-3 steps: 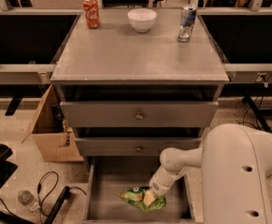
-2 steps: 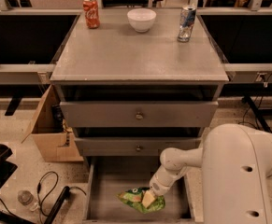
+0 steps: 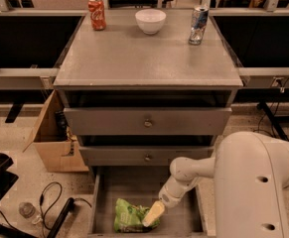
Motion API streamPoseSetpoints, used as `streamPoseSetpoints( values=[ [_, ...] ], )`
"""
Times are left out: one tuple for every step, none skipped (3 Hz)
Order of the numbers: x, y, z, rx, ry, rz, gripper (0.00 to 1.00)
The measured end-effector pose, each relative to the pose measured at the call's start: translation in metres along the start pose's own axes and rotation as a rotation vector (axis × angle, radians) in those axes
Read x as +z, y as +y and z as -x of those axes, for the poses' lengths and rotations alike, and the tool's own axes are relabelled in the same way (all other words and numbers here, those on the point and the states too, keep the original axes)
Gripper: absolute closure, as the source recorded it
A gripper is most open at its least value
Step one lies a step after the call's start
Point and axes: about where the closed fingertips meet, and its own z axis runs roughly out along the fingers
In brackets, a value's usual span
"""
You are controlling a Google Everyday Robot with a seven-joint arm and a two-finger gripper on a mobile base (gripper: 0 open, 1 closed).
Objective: Place green rice chip bag into bottom drawer
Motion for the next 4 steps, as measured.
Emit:
streamPoseSetpoints(
  values=[
    [0.000,0.000,0.000,0.000,0.000,0.000,0.00],
    [-0.003,0.007,-0.001,-0.019,-0.001,-0.001,0.00],
    [-0.029,0.031,-0.004,-0.067,0.000,-0.027,0.00],
    [-0.086,0.098,-0.035,-0.091,0.050,-0.064,0.00]
  ],
)
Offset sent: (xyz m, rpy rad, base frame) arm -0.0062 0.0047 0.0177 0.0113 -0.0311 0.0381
